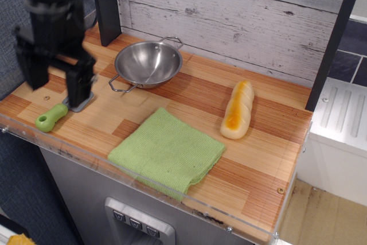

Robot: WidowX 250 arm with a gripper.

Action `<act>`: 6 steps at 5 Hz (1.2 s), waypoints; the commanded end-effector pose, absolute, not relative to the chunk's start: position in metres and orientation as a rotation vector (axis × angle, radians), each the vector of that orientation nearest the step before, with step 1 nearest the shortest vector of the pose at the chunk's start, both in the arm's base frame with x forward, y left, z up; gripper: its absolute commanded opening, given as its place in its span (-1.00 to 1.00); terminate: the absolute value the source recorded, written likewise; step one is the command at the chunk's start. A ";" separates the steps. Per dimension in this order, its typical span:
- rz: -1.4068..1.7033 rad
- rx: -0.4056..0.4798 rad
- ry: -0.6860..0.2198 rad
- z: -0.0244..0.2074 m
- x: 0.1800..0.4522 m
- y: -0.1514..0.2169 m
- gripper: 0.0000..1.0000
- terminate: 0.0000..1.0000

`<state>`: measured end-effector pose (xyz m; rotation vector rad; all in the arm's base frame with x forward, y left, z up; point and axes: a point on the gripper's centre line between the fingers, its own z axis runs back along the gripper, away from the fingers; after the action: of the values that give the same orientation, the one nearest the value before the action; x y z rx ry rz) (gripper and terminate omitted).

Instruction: Pick up the green spatula and move it next to the green towel

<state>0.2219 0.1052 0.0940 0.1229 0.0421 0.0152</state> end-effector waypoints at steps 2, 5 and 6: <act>0.002 -0.012 -0.009 0.093 0.284 0.071 1.00 -1.00; -0.027 0.087 -0.118 0.120 0.281 0.074 1.00 -1.00; -0.027 0.087 -0.118 0.120 0.281 0.074 1.00 -1.00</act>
<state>0.2851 0.0682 0.1051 0.0754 -0.0766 -0.0341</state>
